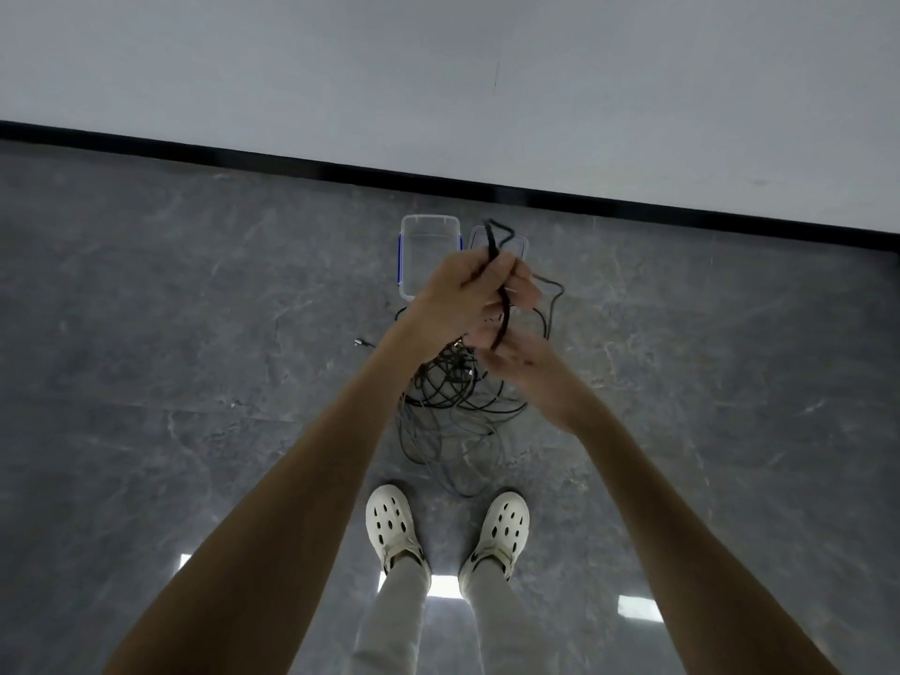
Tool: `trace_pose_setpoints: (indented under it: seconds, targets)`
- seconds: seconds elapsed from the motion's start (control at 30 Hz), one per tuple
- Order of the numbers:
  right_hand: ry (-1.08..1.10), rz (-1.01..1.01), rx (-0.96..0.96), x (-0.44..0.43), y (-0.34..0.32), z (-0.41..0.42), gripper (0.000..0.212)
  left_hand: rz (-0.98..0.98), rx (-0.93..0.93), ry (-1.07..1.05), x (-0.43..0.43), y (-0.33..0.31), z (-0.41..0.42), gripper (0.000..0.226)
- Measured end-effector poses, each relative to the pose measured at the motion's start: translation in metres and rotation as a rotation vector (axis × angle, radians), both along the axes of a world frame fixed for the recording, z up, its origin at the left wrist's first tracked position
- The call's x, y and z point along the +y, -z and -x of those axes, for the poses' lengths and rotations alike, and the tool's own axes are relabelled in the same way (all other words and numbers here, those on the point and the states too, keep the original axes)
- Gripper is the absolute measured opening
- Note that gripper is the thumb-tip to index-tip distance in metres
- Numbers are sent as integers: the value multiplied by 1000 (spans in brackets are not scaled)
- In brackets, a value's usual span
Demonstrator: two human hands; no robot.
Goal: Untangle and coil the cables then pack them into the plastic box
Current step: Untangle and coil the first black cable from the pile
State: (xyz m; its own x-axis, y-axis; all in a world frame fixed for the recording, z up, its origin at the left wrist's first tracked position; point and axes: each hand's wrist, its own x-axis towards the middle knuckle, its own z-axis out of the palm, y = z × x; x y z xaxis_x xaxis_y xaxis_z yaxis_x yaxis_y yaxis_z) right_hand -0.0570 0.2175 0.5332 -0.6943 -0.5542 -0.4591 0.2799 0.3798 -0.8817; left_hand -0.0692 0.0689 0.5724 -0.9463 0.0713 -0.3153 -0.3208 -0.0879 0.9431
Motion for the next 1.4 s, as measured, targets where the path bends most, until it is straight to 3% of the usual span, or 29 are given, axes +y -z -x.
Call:
trace_pose_setpoints:
  seconds: [0.1, 0.17, 0.27, 0.37, 0.5, 0.63, 0.77, 0.93, 1.03, 1.2, 1.4]
  targets:
    - [166, -186, 154, -1, 12, 1, 18, -75, -25, -14, 0, 3, 1, 27]
    - [282, -180, 210, -1, 7, 7, 18, -61, -12, -23, 0, 8, 4, 26]
    - [355, -139, 260, 1, -17, 23, 18, 159, 55, 114, -2, 24, 3, 28]
    - [337, -45, 304, 1, -53, 39, 20, 353, 7, 319, -2, 45, -5, 36]
    - [398, 235, 150, -1, -85, 58, 20, 418, -110, 401, 7, 64, -11, 45]
    - [457, 419, 1, 0, -91, 68, 23, 624, 36, 188, 18, 55, 3, 26]
    - [453, 524, -159, 5, -74, 64, 30, 615, 122, 115, 24, 42, 10, 20]
    - [470, 298, -178, 19, -17, 48, 28, 280, -30, 39, 22, 41, 11, 21]
    - [345, 128, -132, 29, 10, 38, 33, 70, -124, -75, 20, 30, 13, 26]
    - [-10, -347, 142, 26, 53, 16, 19, -42, -84, -83, 21, 9, 24, 24]
    - [161, -420, 330, 25, 48, 32, 30, -114, -70, -203, 19, 9, 33, 18]
